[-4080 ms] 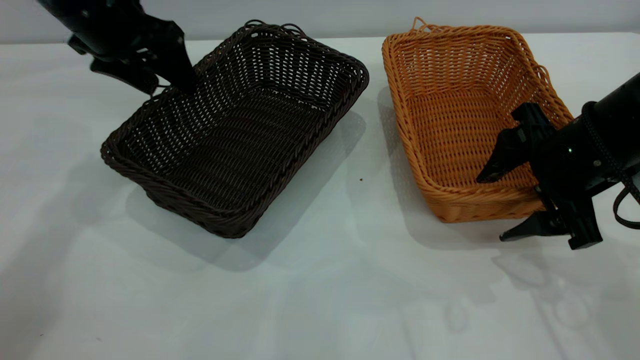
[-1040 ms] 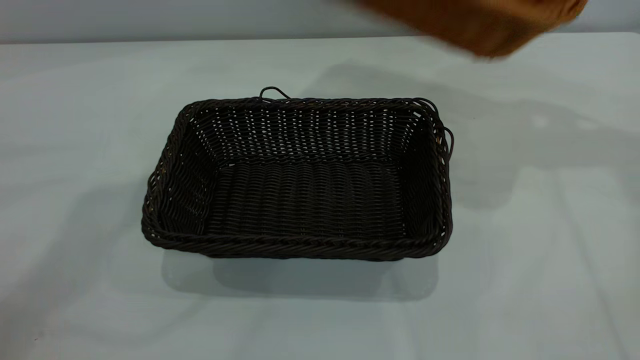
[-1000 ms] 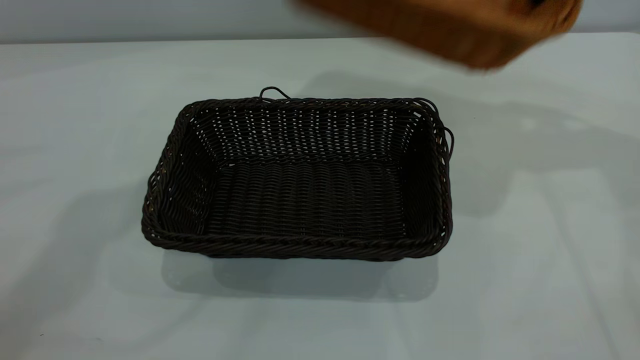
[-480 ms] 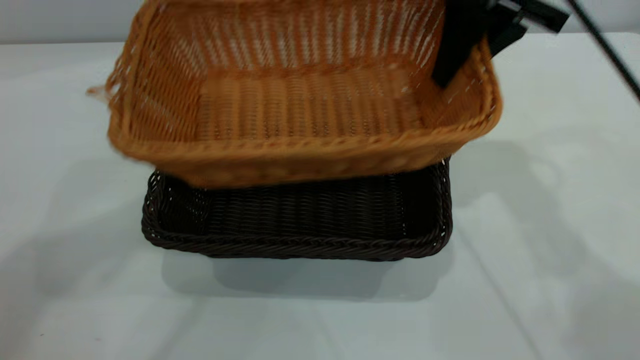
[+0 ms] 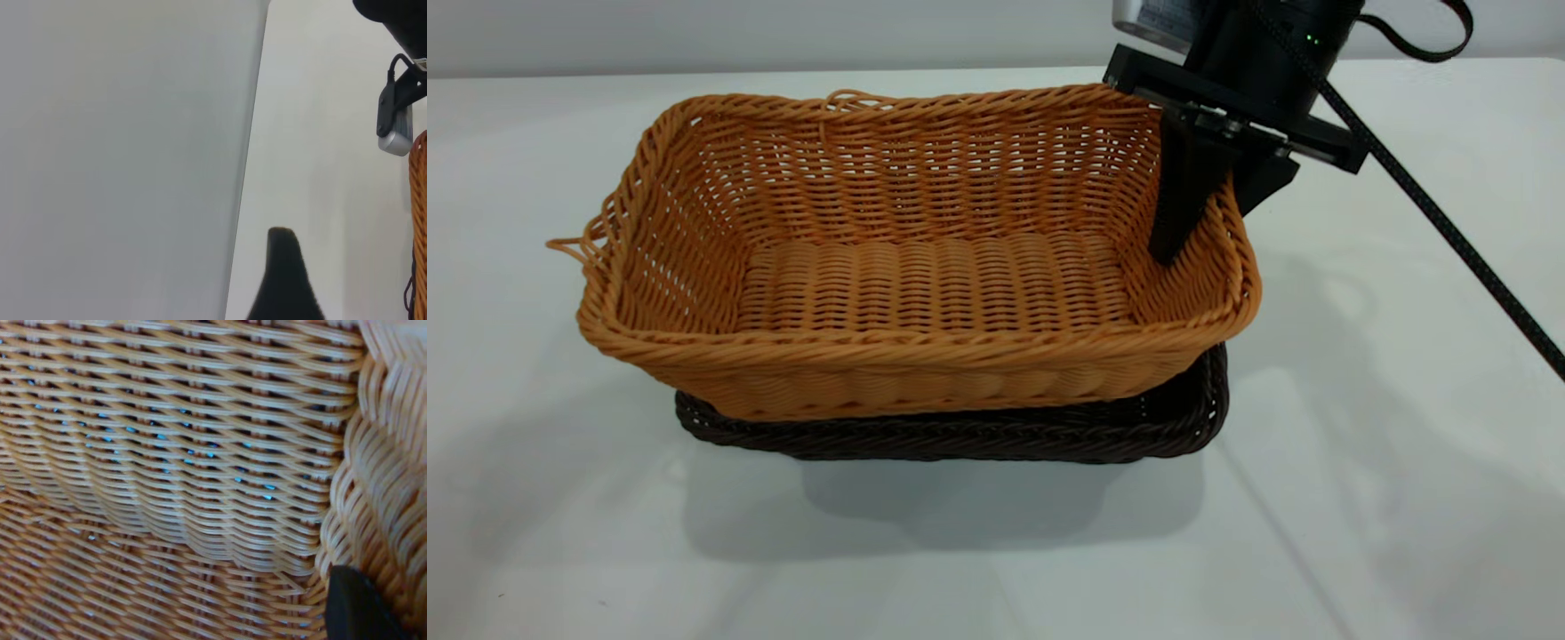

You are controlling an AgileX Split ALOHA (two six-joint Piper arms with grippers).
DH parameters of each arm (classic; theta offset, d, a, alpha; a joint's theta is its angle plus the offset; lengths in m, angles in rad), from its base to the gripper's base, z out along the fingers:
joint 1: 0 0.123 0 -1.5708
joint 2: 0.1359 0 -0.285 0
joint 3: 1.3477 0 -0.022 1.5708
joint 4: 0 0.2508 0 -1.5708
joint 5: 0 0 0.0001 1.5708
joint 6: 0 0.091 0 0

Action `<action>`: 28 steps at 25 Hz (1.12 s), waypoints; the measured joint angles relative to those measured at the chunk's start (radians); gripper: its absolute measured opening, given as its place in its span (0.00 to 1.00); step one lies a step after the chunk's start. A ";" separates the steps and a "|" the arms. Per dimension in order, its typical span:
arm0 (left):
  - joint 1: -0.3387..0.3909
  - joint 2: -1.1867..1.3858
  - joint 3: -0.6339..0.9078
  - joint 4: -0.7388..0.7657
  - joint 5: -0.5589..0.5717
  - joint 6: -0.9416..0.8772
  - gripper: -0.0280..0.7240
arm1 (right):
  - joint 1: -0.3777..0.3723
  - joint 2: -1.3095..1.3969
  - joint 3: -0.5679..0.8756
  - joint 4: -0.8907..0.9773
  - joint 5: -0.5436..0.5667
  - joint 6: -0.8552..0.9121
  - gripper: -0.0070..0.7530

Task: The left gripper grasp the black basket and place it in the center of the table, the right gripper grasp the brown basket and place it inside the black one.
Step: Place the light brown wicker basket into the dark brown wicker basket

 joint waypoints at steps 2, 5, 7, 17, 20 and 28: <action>0.000 0.000 0.001 0.000 0.005 0.000 0.67 | 0.000 0.007 0.000 -0.007 -0.005 0.002 0.11; 0.000 0.000 0.001 0.000 0.007 0.000 0.66 | 0.000 0.008 0.000 -0.033 -0.027 0.013 0.14; 0.000 0.000 0.001 0.000 0.007 0.000 0.66 | 0.000 0.008 0.000 -0.064 -0.053 0.028 0.17; 0.000 0.000 0.001 0.000 0.031 -0.002 0.59 | 0.001 0.008 -0.003 -0.101 -0.075 0.045 0.54; 0.000 -0.007 0.001 0.001 0.033 -0.003 0.59 | 0.001 0.005 -0.019 -0.147 -0.007 0.045 0.66; 0.000 -0.125 0.001 0.045 0.109 -0.145 0.59 | 0.001 -0.185 -0.050 -0.362 0.022 0.121 0.73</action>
